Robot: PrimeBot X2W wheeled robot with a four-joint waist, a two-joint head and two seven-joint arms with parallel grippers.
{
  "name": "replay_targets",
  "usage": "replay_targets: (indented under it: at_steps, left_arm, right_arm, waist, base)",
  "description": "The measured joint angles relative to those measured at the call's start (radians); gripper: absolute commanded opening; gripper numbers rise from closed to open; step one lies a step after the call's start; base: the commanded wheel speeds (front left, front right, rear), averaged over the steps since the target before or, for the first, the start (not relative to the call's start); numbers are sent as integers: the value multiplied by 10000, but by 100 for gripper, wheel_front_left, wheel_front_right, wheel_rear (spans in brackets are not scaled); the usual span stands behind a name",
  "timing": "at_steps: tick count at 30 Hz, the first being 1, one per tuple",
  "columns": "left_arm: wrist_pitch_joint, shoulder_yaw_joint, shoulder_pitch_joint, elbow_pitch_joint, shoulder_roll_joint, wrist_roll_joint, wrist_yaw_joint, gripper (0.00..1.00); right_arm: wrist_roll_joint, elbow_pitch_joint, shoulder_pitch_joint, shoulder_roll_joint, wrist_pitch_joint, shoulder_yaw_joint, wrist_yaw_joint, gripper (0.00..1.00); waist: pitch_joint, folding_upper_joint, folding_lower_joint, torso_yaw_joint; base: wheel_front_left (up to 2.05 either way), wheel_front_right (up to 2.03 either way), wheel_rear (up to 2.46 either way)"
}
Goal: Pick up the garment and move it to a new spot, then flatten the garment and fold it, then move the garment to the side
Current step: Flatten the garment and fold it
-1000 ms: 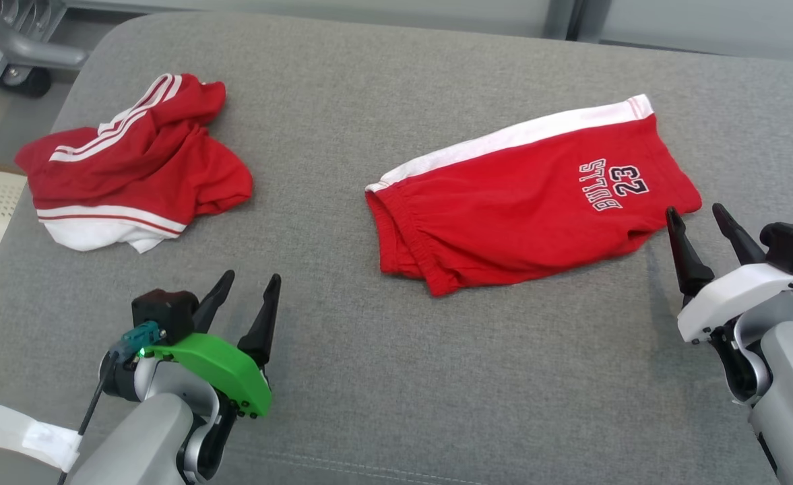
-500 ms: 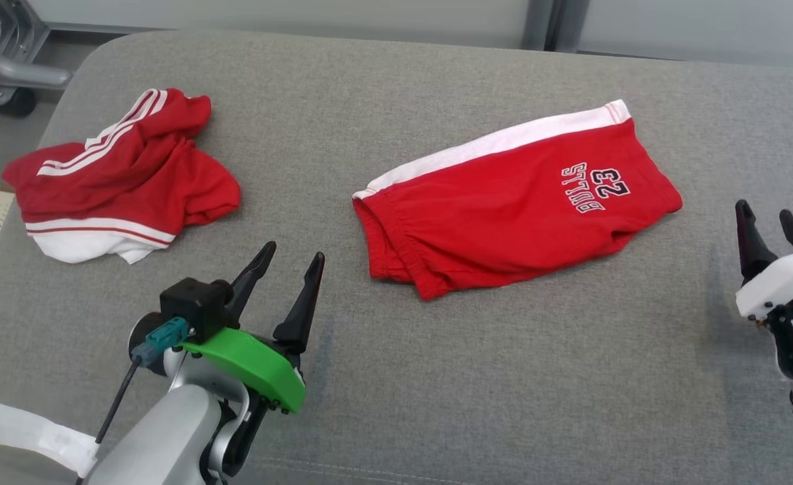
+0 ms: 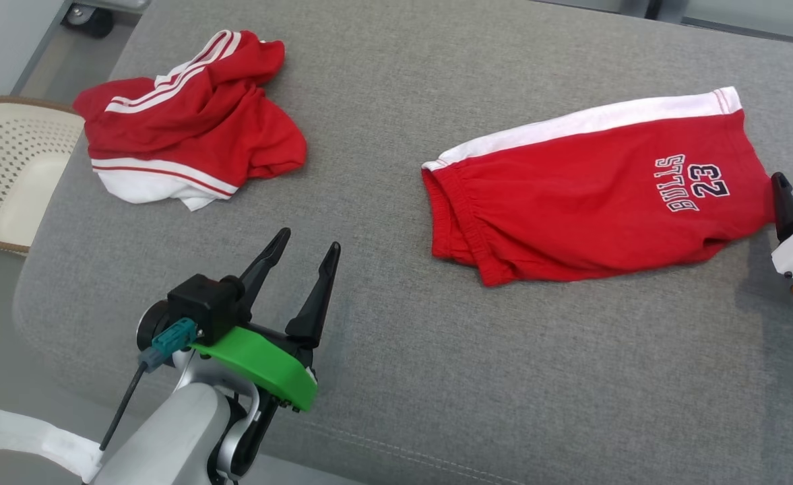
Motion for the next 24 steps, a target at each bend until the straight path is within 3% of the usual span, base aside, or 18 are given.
replay_targets:
  at_steps: [8,9,11,12,24]
  left_arm:
    - [-27,439,329,-261,-23,79,81,100]
    - [-27,468,354,-263,-25,81,81,100]
    - [-27,545,381,-276,-50,92,82,100]
    - [-27,585,422,-309,-56,94,82,100]
    - [-27,1223,933,-412,-268,123,88,100]
  right_arm:
    - [-38,477,-174,0,441,307,-2,100]
    - [-38,520,-257,-29,504,332,0,96]
    - [-38,606,-349,-52,518,370,13,35]
    - [-36,644,-384,-46,545,372,17,0]
    - [1135,713,-424,608,826,-236,433,0]
  waist:
    - [327,-1,0,625]
    - [356,0,0,655]
    - [374,0,0,681]
    - [367,0,0,669]
    - [99,0,0,99]
  base:
    - [0,0,0]
    - [0,0,0]
    - [0,0,0]
    - [0,0,0]
    - [0,0,0]
